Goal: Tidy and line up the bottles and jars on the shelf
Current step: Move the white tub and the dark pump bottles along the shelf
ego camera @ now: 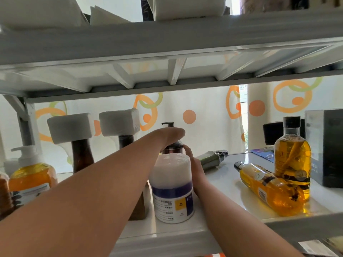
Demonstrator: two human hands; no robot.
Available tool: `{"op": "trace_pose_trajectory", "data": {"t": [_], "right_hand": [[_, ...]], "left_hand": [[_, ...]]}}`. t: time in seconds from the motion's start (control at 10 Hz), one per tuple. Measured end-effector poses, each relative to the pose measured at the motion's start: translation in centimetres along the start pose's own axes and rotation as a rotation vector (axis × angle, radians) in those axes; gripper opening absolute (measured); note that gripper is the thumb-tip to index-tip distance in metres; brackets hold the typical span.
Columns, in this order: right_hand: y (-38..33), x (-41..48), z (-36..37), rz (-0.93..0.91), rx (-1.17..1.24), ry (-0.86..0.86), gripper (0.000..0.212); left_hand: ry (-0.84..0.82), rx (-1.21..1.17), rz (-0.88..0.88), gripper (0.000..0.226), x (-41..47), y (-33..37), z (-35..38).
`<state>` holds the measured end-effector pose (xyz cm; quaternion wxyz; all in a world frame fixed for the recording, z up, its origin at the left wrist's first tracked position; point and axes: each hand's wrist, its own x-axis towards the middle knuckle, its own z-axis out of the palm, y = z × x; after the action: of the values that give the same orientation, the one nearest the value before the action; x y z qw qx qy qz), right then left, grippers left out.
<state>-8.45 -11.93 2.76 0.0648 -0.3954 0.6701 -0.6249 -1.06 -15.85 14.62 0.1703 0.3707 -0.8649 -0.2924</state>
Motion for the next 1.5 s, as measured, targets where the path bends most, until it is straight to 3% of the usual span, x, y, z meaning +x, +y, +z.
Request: {"op": "trace_pose_trajectory", "data": {"t": [0.1, 0.3, 0.4, 0.5, 0.9, 1.0, 1.2, 1.4, 1.5], "right_hand": [[-0.4, -0.8, -1.0, -0.005, -0.112, 0.007, 0.045], [-0.5, -2.3, -2.6, -0.032, -0.172, 0.010, 0.072], [0.0, -2.5, -3.1, -0.026, -0.174, 0.025, 0.077], [0.1, -3.0, -3.6, -0.039, -0.203, 0.061, 0.083], [-0.1, -6.7, -7.9, -0.067, -0.269, 0.158, 0.082], [-0.2, -7.5, -8.7, -0.053, -0.260, 0.149, 0.084], [-0.5, -9.4, -9.7, -0.023, -0.219, 0.089, 0.091], [-0.8, -10.9, -10.0, 0.034, -0.009, -0.019, 0.081], [-0.8, -11.4, -9.6, 0.037, -0.096, -0.019, 0.093]], "left_hand": [[-0.047, 0.005, -0.005, 0.026, 0.2, 0.1, 0.1], [-0.103, -0.022, 0.050, 0.032, -0.4, 0.7, 0.0], [-0.110, 0.073, 0.103, 0.053, -1.1, 1.1, -0.3], [-0.132, 0.138, 0.146, 0.057, -3.6, 1.5, -0.6], [-0.171, 0.342, 0.430, 0.051, -7.3, 2.5, 1.4], [-0.135, 0.397, 0.460, 0.040, -8.0, 3.0, 1.5], [-0.061, 0.393, 0.518, 0.041, -8.7, 2.9, 1.6], [-0.069, 0.521, 0.580, 0.044, -9.9, 1.8, 1.6], [-0.104, 0.521, 0.572, 0.045, -9.9, 0.8, 2.1]]}}
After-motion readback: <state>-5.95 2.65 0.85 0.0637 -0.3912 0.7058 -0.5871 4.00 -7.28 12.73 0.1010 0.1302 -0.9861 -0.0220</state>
